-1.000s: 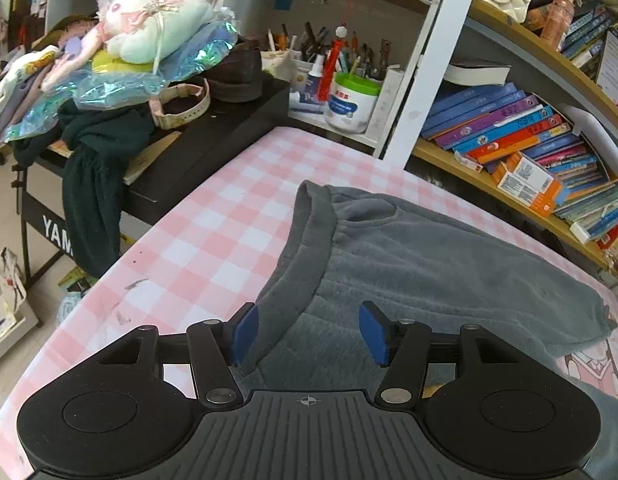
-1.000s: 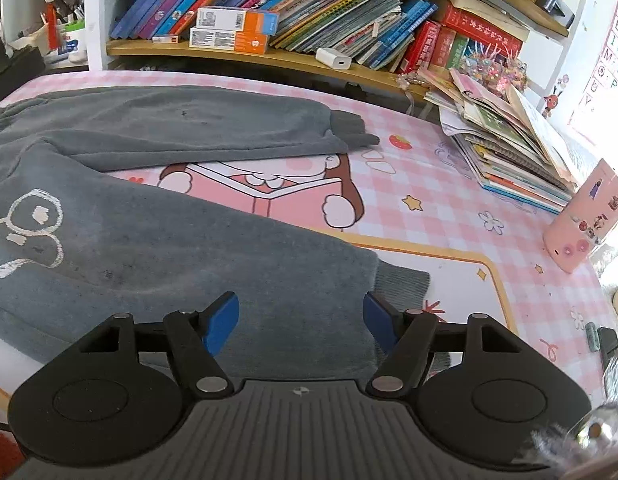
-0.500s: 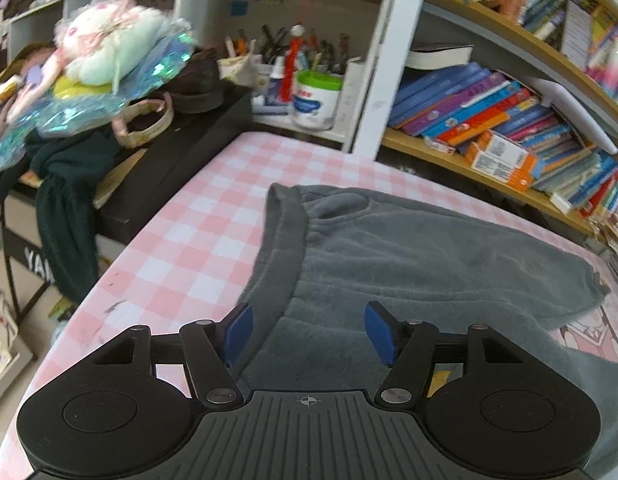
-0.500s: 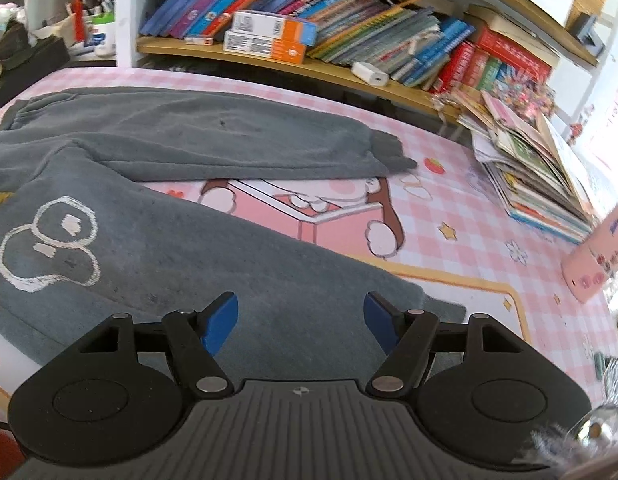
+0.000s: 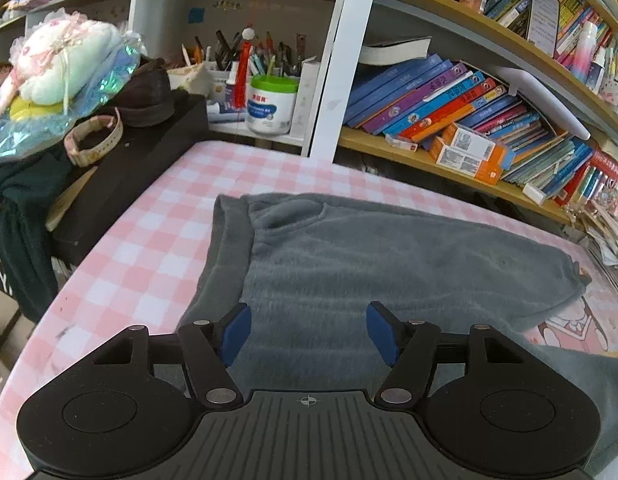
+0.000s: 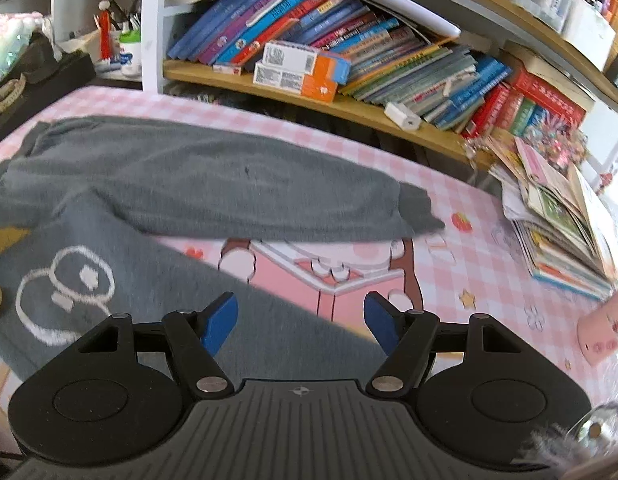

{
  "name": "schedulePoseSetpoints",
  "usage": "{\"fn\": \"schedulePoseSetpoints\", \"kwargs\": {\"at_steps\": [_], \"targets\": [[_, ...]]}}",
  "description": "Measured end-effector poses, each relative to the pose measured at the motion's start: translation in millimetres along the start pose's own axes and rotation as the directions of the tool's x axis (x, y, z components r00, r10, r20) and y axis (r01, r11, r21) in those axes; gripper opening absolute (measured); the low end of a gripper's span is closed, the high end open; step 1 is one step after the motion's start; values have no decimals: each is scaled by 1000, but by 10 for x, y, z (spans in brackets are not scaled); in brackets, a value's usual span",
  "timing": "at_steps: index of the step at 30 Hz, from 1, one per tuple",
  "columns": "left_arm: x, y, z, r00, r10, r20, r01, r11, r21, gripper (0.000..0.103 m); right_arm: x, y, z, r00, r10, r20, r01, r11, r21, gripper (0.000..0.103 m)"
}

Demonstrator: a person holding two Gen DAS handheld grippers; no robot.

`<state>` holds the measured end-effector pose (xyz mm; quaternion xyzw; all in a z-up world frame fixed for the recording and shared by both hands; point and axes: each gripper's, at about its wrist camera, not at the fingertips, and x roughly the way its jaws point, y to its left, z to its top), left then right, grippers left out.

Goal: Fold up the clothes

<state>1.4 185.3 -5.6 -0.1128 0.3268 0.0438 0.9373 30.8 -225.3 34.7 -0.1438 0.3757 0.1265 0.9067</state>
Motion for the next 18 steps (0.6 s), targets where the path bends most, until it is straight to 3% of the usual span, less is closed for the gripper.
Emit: {"fn": "schedulePoseSetpoints", "kwargs": {"at_steps": [8, 18], "targets": [[54, -75, 259, 999, -2, 53, 0, 1000, 31, 68, 141, -189, 350, 997, 63, 39, -61, 997, -49, 68], [247, -182, 591, 998, 4, 55, -12, 991, 133, 72, 553, -640, 668, 993, 109, 34, -107, 993, -49, 68]]}}
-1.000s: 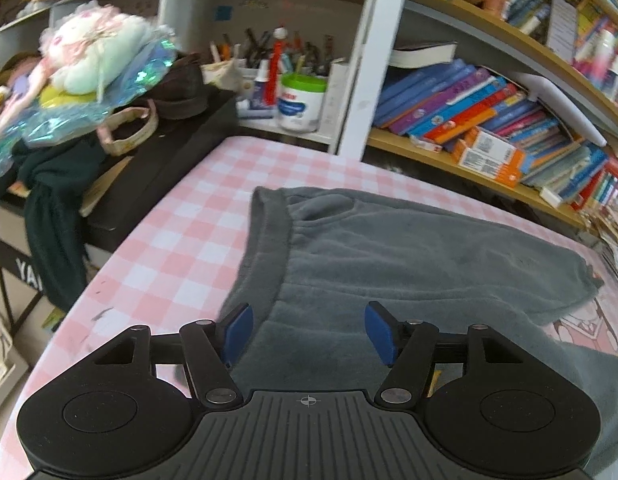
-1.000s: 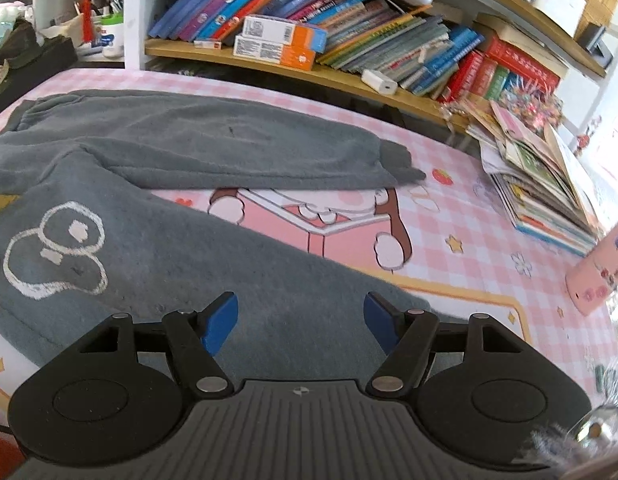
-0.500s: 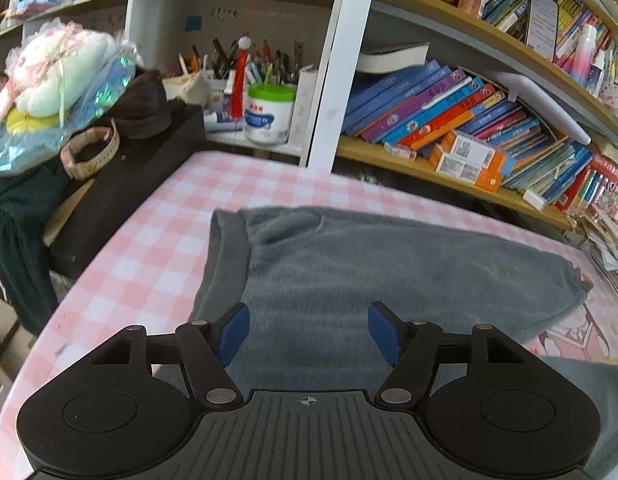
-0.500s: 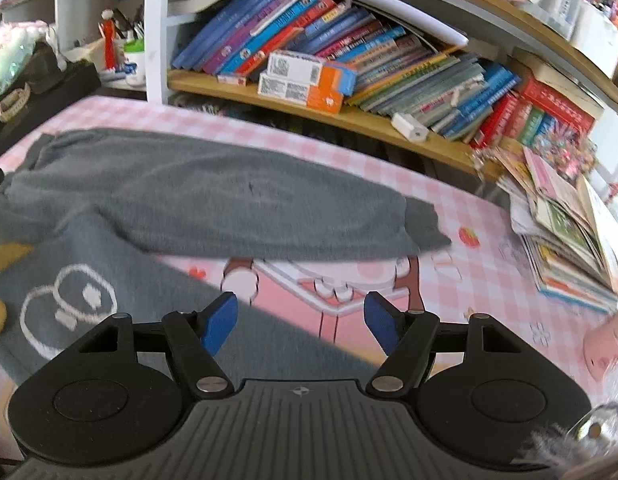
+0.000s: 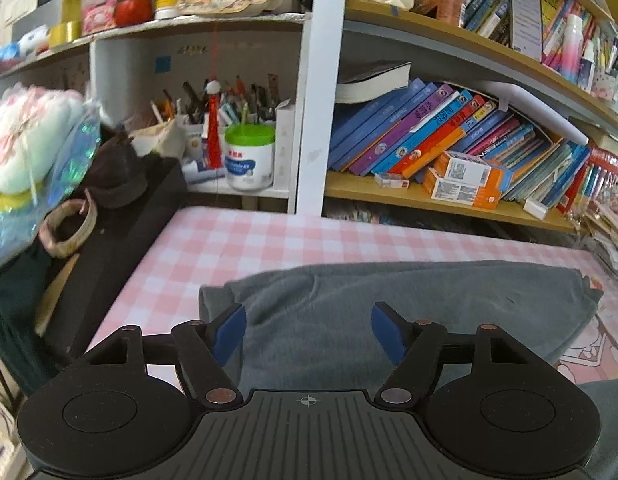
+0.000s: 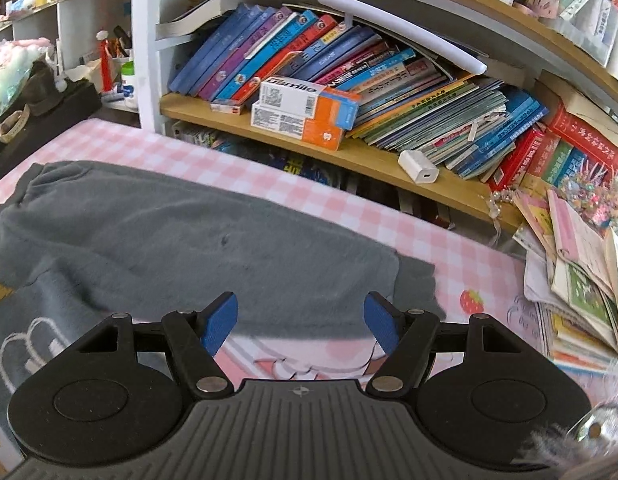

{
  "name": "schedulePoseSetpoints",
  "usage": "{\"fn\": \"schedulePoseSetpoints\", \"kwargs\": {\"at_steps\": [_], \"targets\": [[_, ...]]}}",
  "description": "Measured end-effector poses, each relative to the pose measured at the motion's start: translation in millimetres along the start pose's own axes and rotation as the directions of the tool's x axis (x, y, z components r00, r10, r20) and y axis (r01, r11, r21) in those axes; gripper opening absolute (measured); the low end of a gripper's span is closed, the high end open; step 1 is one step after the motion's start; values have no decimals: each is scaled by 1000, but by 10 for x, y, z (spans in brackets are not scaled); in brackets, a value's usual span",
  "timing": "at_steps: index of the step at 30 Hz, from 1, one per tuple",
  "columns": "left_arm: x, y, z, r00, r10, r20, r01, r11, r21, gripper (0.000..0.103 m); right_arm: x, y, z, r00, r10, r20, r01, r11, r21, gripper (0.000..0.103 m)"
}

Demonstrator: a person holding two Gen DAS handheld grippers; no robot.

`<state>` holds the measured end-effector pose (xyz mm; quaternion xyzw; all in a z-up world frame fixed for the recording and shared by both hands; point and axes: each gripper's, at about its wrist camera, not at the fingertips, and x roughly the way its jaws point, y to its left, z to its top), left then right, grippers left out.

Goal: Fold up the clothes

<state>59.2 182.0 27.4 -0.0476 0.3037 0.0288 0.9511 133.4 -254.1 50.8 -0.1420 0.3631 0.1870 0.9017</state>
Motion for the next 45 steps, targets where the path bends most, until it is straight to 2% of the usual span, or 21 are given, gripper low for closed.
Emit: {"fn": "schedulePoseSetpoints", "kwargs": {"at_steps": [9, 14, 20, 27, 31, 34, 41, 45], "targets": [[417, -115, 177, 998, -18, -56, 22, 997, 78, 73, 444, -320, 170, 999, 42, -28, -42, 999, -1, 68], [703, -143, 201, 995, -31, -98, 37, 997, 65, 74, 755, -449, 264, 997, 60, -51, -61, 998, -13, 68], [1036, -210, 219, 989, -43, -143, 60, 991, 122, 77, 1140, -619, 355, 993, 85, -82, -87, 996, -18, 68], [1399, -186, 327, 984, -59, -168, 93, 976, 198, 77, 1487, -819, 446, 989, 106, -102, -109, 994, -27, 68], [1542, -184, 380, 980, -105, -171, 148, 955, 257, 82, 1632, -914, 470, 987, 119, -111, -123, 992, -35, 68], [1658, -180, 398, 977, -105, -187, 159, 939, 304, 82, 1723, -964, 471, 985, 128, -120, -134, 990, -42, 68], [1872, -50, 397, 972, -93, -214, 156, 942, 296, 81, 1896, -1047, 438, 979, 146, -140, -150, 988, -17, 67], [1935, -55, 343, 968, -107, -226, 180, 927, 329, 81, 1961, -1064, 435, 976, 156, -149, -158, 987, -5, 66]]}}
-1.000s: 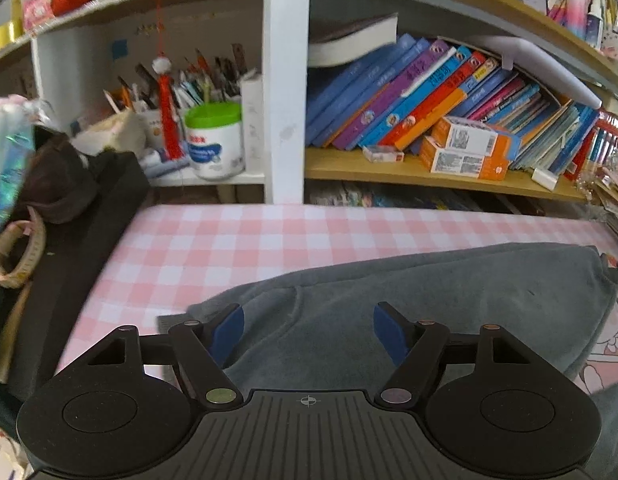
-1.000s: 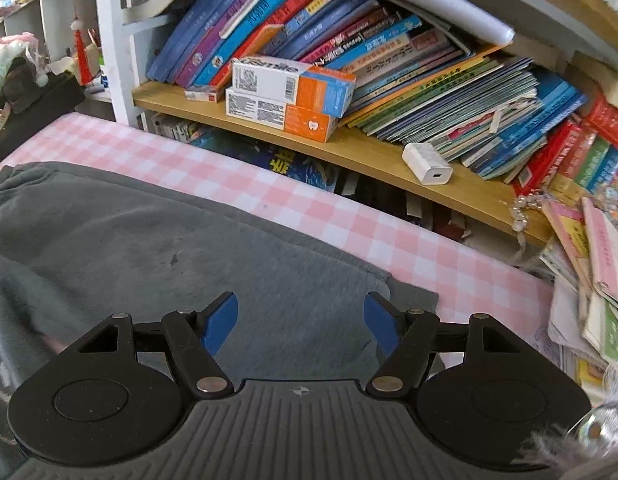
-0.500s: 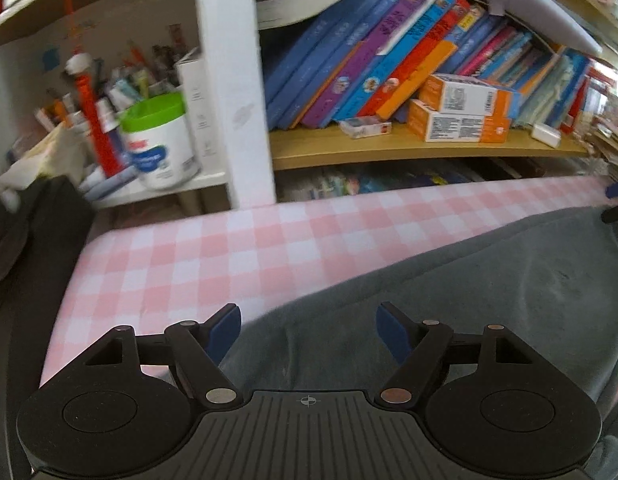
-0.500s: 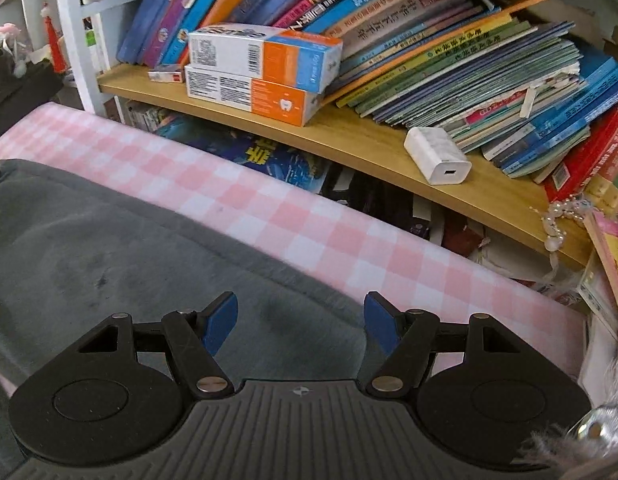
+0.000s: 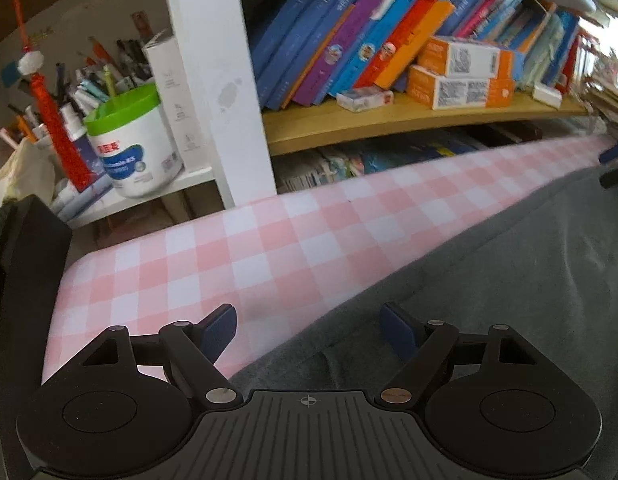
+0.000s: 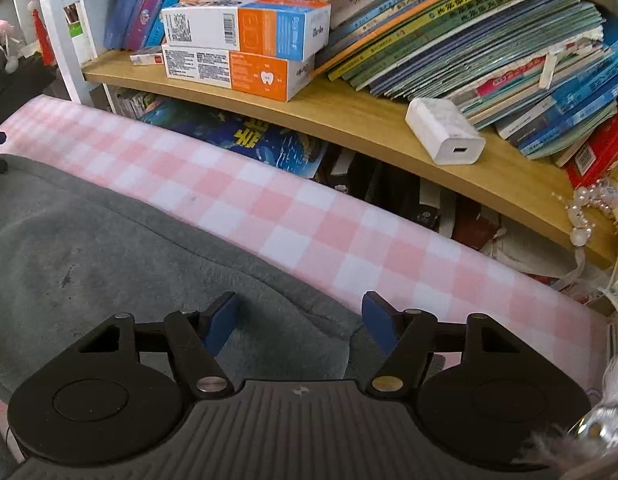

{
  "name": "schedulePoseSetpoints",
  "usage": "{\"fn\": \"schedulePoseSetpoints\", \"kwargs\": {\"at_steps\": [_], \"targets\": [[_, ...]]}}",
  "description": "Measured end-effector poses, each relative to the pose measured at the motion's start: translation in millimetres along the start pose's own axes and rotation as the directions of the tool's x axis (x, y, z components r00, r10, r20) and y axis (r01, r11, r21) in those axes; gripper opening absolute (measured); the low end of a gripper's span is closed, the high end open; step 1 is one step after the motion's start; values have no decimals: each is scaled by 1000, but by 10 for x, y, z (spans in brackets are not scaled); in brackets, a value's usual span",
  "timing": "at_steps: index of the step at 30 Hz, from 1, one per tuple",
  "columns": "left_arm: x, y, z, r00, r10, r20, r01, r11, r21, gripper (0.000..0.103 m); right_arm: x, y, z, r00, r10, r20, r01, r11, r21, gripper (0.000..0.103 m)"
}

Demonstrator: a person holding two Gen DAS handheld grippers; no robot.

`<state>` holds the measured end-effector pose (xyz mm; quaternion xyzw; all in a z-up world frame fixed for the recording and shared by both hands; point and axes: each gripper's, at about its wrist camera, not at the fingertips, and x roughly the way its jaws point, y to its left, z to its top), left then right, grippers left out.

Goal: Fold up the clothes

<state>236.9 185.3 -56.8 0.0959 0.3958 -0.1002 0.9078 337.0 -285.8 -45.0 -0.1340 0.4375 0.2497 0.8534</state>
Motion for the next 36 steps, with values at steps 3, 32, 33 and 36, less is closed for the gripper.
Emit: {"fn": "schedulePoseSetpoints", "kwargs": {"at_steps": [3, 32, 33, 36], "targets": [[23, 24, 4, 1000, -21, 4, 21, 1000, -13, 81, 39, -25, 12, 1000, 5, -4, -5, 1000, 12, 66], [0, 11, 63, 983, -173, -64, 170, 984, -43, 11, -52, 96, -22, 998, 62, -24, -62, 998, 34, 14], [-45, -9, 60, 985, -164, -57, 162, 986, -39, 11, -95, 133, -36, 999, 48, -16, -47, 998, 29, 13], [-247, -63, 53, 990, -140, -12, 139, 990, -36, 10, -293, 236, -73, 999, 7, 35, -8, 1000, 24, 13]]}}
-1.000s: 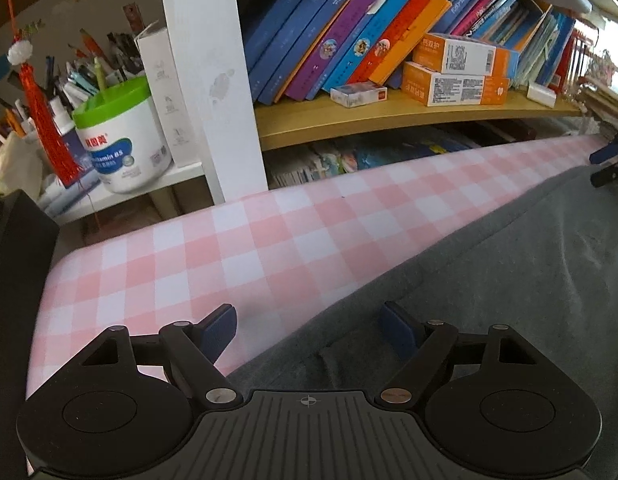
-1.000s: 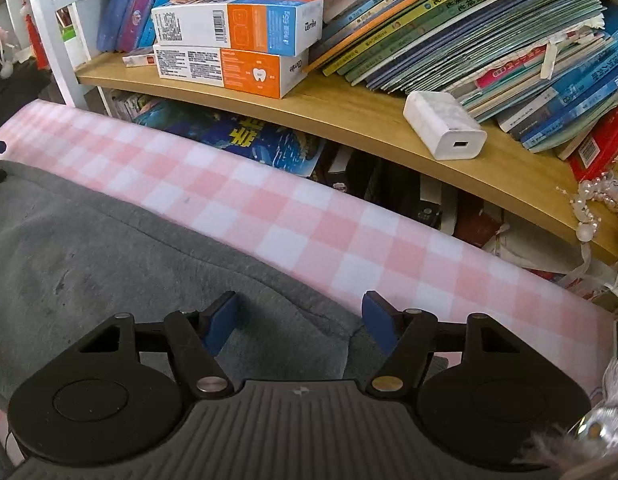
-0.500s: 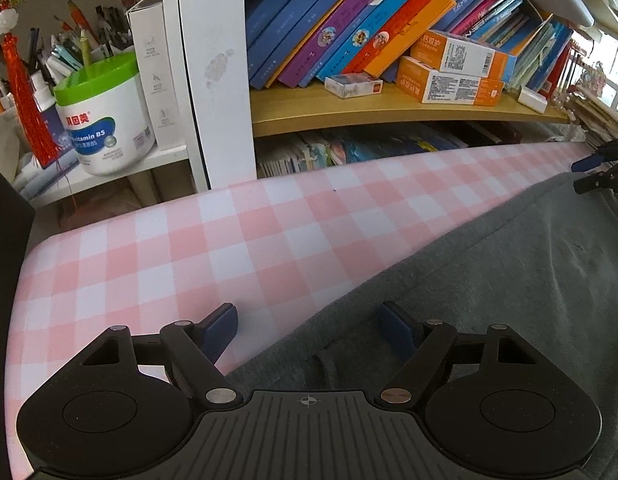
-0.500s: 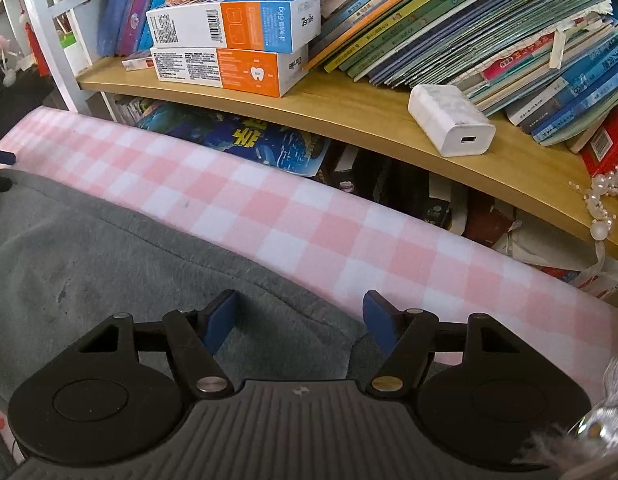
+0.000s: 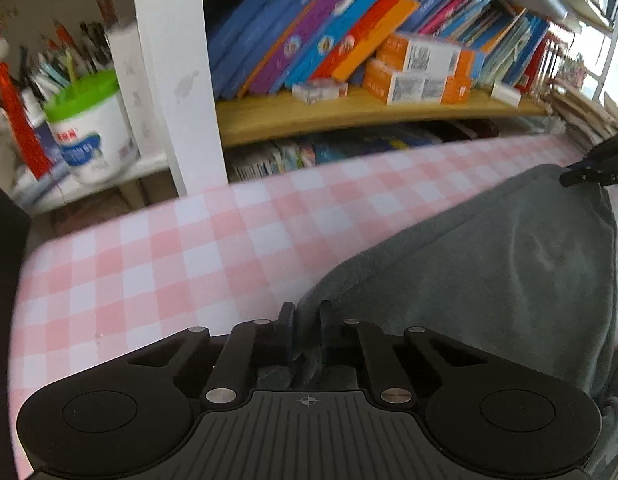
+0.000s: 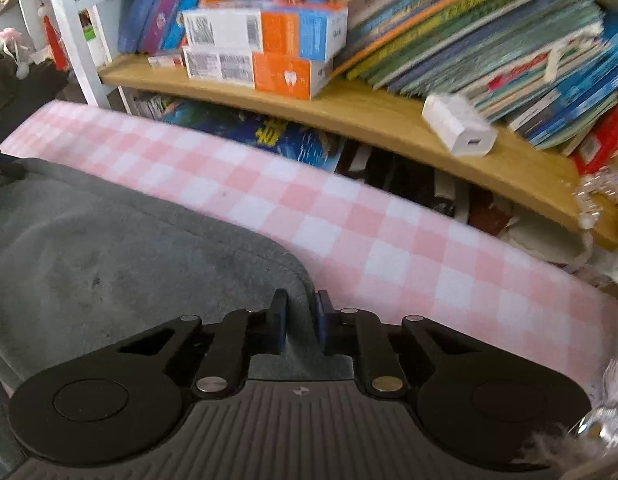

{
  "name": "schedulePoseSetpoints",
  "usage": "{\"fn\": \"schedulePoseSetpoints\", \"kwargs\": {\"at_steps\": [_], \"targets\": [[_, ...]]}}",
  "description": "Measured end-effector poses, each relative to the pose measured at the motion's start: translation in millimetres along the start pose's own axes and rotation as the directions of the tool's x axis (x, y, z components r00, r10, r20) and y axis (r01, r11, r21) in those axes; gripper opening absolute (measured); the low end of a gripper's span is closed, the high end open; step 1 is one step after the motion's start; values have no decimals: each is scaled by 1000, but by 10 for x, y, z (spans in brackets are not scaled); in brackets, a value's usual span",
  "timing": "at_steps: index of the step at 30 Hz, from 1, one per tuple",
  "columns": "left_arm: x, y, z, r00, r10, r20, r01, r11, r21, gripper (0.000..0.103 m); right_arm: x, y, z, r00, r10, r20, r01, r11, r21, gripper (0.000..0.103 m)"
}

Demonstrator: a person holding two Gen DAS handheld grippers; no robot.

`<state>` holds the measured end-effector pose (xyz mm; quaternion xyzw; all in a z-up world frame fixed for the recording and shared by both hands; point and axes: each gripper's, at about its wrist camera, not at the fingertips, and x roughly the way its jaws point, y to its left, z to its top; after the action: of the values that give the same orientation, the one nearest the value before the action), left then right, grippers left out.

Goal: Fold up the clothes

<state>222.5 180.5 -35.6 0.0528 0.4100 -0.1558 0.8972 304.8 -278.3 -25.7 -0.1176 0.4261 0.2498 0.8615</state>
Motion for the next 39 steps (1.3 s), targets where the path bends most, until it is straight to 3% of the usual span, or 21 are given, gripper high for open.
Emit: {"fn": "schedulePoseSetpoints", "kwargs": {"at_steps": [6, 14, 20, 23, 27, 30, 35, 39], "targets": [[-588, -212, -114, 992, 28, 120, -29, 1000, 0, 10, -577, 239, -174, 991, -77, 112, 80, 996, -26, 13], [-1331, -655, -470, 958, 90, 272, -94, 996, 1, 10, -1397, 740, -699, 953, -182, 243, 206, 976, -76, 13], [-1697, -905, -886, 953, 92, 288, -89, 996, -25, 10, -1834, 1211, -1349, 930, -251, 270, 298, 942, -152, 13], [-1798, -997, -1143, 955, 92, 281, -76, 995, -68, 10, -1904, 1380, -1662, 939, -249, 239, 295, 939, -178, 13], [-1797, -1074, -1438, 972, 87, 220, -61, 991, -122, 10, -1894, 1574, -1995, 948, -256, 189, 291, 938, -187, 14], [-1771, -1069, -1623, 983, 88, 162, -60, 983, -172, 14, -1862, 1649, -2153, 952, -272, 142, 289, 950, -119, 29], [-1805, -1010, -1787, 994, 75, 79, -56, 974, -219, 22, -1894, 1592, -2321, 964, -263, 49, 257, 962, 96, 36], [-1943, -862, -1943, 994, 75, 75, -44, 935, -353, 32, -1994, 1509, -2424, 974, -226, -1, 217, 931, 293, 45]]}}
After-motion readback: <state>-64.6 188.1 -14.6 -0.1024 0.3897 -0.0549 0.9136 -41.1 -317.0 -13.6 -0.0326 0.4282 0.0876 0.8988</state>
